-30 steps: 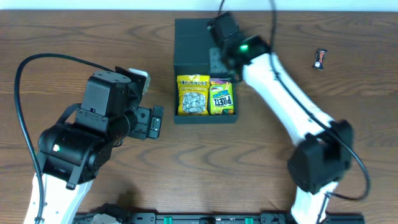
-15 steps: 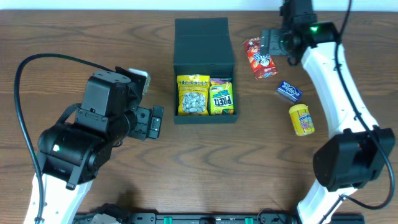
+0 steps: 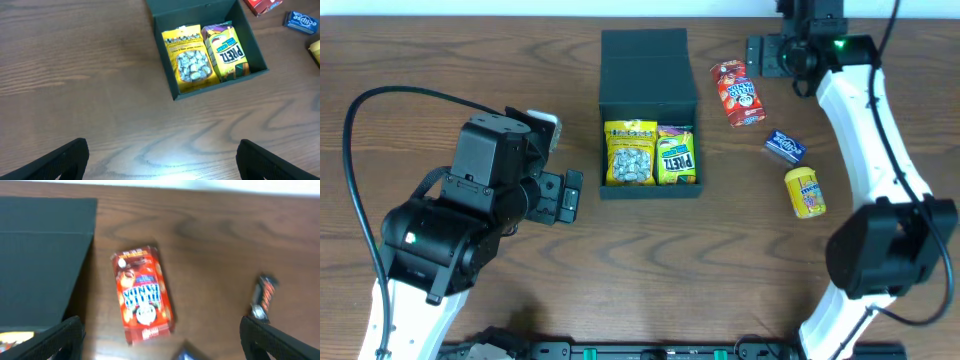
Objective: Pack container
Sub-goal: 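Grasp the red Hello Panda box with the right gripper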
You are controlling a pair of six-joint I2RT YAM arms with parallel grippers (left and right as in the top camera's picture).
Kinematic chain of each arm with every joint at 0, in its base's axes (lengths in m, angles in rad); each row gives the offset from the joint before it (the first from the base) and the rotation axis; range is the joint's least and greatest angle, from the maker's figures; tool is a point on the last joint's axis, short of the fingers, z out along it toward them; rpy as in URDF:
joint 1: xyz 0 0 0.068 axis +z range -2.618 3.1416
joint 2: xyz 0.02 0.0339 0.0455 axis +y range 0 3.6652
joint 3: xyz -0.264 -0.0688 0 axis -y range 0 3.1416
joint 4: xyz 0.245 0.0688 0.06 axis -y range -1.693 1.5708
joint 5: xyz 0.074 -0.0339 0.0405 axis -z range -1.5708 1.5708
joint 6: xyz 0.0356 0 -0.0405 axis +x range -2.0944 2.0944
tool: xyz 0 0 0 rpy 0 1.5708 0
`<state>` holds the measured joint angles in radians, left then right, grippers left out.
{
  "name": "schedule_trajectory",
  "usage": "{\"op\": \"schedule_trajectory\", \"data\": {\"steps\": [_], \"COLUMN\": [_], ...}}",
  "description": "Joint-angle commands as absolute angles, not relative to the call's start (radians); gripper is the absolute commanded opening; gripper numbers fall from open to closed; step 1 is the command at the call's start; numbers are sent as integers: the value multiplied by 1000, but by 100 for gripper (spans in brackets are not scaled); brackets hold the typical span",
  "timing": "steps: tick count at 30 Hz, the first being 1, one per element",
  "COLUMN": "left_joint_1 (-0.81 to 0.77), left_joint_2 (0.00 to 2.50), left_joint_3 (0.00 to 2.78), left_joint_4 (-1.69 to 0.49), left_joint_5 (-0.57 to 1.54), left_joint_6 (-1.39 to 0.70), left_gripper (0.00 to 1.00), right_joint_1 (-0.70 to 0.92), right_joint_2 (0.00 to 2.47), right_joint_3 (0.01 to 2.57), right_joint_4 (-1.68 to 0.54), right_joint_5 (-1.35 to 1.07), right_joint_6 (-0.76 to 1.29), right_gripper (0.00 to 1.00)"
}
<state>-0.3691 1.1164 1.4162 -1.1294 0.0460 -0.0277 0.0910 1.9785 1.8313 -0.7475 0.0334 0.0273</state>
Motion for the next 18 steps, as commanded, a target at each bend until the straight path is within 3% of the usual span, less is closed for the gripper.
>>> {"op": "schedule_trajectory", "data": {"steps": [1, 7, 18], "left_joint_1": [-367, -367, -367], "left_joint_2": [1112, 1112, 1112], "left_joint_3": [1430, 1430, 1430], "left_joint_4": [-1134, -1133, -1133], "left_joint_5": [45, 45, 45], "left_joint_6": [-22, -22, -22], "left_gripper": [95, 95, 95], "right_joint_1": [82, 78, 34], "right_joint_2": [2068, 2171, 2279], "right_joint_3": [1831, 1831, 1831], "right_joint_4": [-714, -645, -537], "right_joint_5": [-13, -21, -167], "right_joint_6": [-72, -201, -226], "right_gripper": [99, 99, 99]}}
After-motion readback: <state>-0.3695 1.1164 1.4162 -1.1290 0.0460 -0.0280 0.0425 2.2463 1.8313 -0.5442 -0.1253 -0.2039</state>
